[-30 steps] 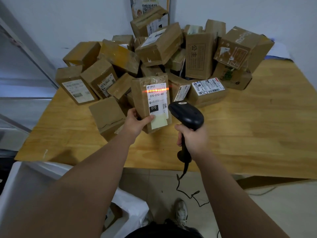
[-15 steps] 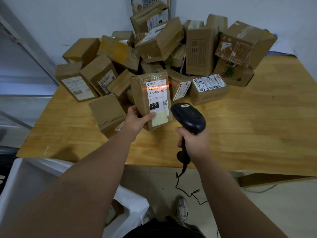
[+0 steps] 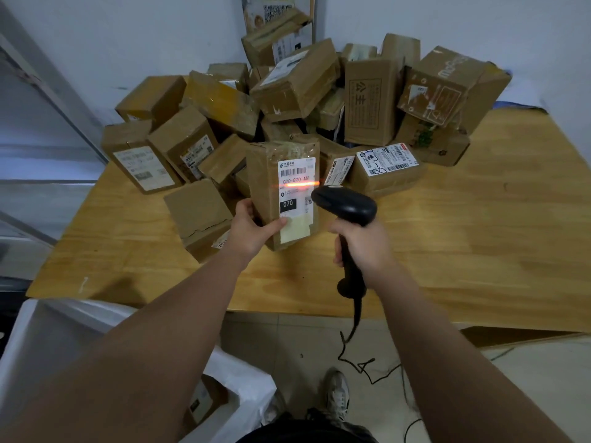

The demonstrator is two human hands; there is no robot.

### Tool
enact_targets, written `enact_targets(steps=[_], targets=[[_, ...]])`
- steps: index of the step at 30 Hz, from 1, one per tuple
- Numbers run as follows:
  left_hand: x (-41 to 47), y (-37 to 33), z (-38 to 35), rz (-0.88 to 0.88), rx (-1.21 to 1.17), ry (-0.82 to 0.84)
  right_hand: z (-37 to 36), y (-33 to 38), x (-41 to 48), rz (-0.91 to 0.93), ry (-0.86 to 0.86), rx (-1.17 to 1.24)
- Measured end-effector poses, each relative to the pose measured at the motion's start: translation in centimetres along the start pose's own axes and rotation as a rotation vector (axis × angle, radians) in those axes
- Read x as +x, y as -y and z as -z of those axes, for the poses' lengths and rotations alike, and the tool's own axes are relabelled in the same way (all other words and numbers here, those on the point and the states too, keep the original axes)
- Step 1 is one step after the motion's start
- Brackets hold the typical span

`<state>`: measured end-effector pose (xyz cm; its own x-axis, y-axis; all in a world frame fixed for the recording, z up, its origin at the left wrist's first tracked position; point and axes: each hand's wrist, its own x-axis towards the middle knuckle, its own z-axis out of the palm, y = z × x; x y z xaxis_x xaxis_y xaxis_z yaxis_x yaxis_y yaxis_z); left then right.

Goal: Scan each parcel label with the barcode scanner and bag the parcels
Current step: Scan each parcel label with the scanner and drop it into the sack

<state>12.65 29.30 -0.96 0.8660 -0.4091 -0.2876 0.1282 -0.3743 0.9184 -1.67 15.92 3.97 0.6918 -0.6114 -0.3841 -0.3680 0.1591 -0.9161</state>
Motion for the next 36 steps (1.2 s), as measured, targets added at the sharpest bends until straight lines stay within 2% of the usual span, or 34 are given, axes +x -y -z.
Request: enact_targets(steps=[3, 6, 10, 14, 17, 21, 22, 25, 27, 30, 34, 36], targets=[[-0.2, -0.5, 0.0, 0.089, -0.012, 0.088, 1.0, 3.3, 1.0, -0.023, 0.054, -0.067], [-1.0, -1.0, 0.0, 0.184, -0.1, 0.184, 2.1, 4.8, 1.6, 0.095, -0.037, -0.048], [-2.1, -1.6, -0.3, 0.197, -0.259, 0.265, 2.6, 2.8, 1.4, 0.073, 0.063, 0.019], [-2.6, -2.3, -0.3, 0.168, -0.253, 0.334, 2.3, -0.6, 1.3, -0.019, 0.144, 0.121], [-2.7, -3.5, 0.0, 0.115, -0.143, 0.361, 2.4, -1.8, 1.4, 0.017, 0.194, 0.215], [-1.0, -8.1, 1.3, -0.091, -0.02, 0.163, 3.2, -2.4, 1.6, 0.056, 0.221, 0.133], [-0.4, -9.3, 1.8, -0.149, 0.094, 0.172, 3.3, -2.5, 1.6, 0.06, 0.243, 0.104], [1.0, -12.0, 2.9, -0.194, 0.571, 0.386, 3.7, -2.3, 1.8, 0.075, 0.304, 0.081], [1.7, -12.3, 2.9, -0.218, 0.735, 0.399, 3.9, -1.8, 2.0, 0.083, 0.356, 0.06], [2.2, -12.1, 2.9, -0.259, 0.777, 0.383, 3.9, -1.3, 2.6, 0.061, 0.38, 0.032], [2.2, -11.0, 3.0, -0.274, 0.876, 0.392, 3.8, -1.5, 3.2, 0.048, 0.275, 0.04], [2.3, -10.3, 3.5, -0.231, 0.815, 0.439, 4.2, -1.7, 3.2, 0.07, 0.25, 0.08]])
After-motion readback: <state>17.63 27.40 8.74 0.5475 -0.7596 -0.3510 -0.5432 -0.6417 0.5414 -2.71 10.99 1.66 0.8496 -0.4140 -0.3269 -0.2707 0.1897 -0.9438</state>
